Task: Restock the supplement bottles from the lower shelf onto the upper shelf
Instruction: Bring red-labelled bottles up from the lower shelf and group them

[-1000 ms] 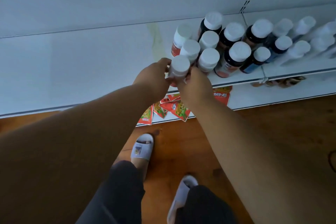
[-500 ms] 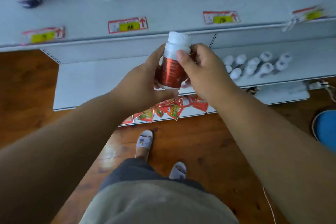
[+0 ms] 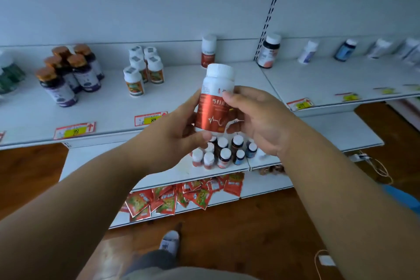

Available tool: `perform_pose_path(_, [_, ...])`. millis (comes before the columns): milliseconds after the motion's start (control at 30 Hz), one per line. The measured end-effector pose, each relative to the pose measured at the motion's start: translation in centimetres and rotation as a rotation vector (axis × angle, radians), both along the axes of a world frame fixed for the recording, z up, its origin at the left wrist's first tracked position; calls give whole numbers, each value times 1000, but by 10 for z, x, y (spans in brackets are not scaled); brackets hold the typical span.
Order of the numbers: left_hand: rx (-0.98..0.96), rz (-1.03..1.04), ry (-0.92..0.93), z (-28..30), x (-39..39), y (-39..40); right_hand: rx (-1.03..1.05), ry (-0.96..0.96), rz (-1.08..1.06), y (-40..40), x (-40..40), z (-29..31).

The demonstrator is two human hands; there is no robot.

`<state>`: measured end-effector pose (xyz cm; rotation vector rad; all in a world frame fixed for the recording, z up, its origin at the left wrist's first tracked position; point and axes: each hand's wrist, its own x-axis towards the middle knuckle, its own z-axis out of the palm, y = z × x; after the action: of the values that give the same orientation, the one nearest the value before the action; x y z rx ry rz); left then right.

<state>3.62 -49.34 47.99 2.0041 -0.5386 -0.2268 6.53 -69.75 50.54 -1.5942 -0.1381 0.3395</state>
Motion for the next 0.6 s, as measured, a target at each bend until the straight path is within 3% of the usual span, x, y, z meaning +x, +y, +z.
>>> perform_pose_path(233, [112, 132, -105, 9, 56, 9, -158, -128, -161, 24, 49, 4])
perform_pose_path(400, [230, 111, -88, 5, 115, -1, -261, -152, -275, 24, 88, -11])
perform_pose_path(600, [316, 94, -21, -22, 174, -38, -593, -171, -297, -2, 133, -24])
